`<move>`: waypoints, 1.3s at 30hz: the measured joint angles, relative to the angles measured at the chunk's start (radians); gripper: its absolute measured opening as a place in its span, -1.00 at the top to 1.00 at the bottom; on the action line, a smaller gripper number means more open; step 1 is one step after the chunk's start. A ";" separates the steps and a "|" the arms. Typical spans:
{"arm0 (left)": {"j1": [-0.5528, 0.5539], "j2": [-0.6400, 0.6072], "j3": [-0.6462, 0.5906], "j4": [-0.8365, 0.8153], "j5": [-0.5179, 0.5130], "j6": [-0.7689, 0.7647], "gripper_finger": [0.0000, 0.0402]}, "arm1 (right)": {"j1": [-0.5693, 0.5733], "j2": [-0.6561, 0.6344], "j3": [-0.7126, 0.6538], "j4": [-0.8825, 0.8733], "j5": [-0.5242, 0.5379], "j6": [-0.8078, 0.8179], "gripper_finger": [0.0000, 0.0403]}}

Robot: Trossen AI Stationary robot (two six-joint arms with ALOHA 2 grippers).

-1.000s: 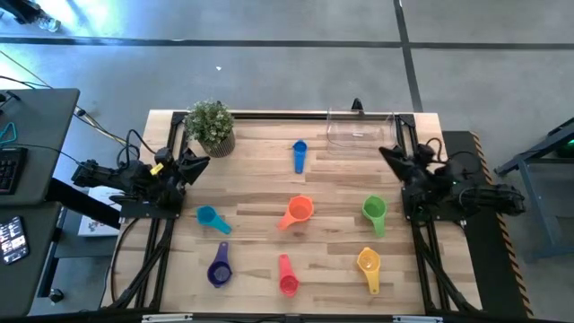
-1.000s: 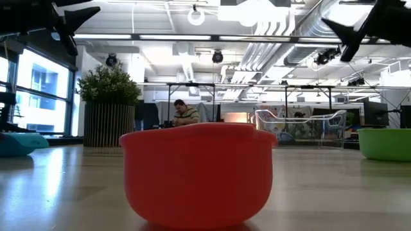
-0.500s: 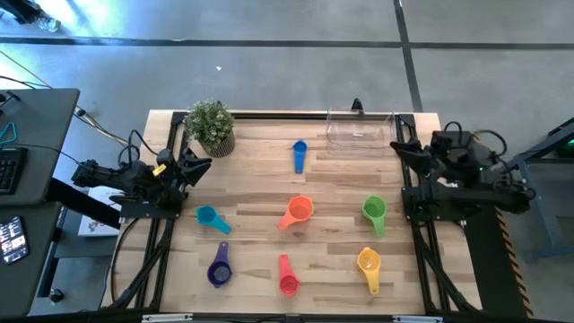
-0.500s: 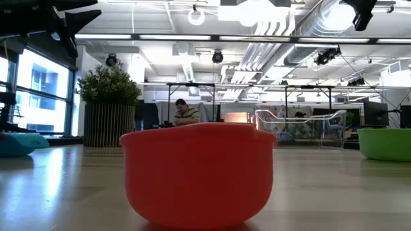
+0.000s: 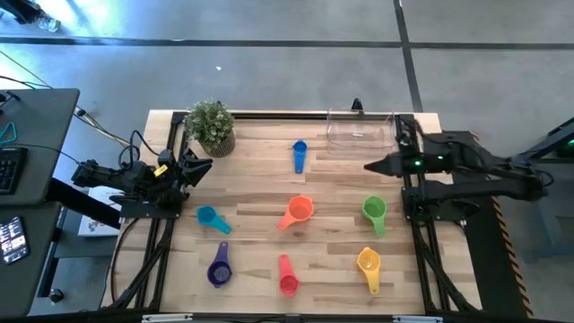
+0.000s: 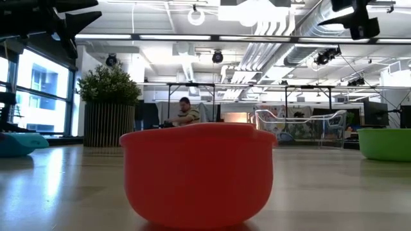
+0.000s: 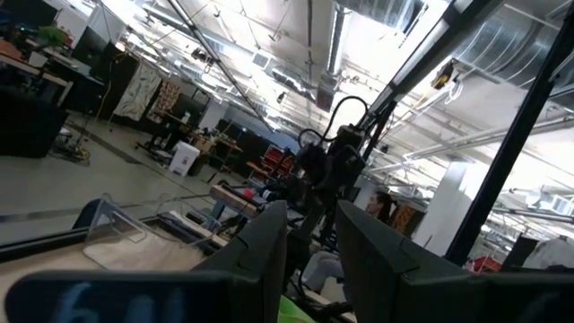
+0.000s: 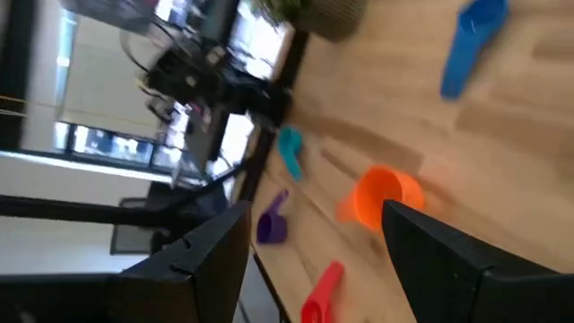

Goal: Nest measuring cups in basket
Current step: Prepare the orange measuring cup

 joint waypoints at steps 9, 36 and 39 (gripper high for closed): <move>0.000 0.000 0.000 0.000 0.000 -0.001 0.55 | 0.044 0.242 0.097 -0.144 -0.060 0.218 -0.21; 0.000 0.000 0.000 -0.161 0.000 -0.044 0.55 | 0.310 0.671 0.107 0.005 0.070 0.586 -0.21; 0.000 0.000 0.000 -0.161 0.000 -0.044 0.55 | 0.309 0.721 0.107 0.129 0.104 0.587 -0.21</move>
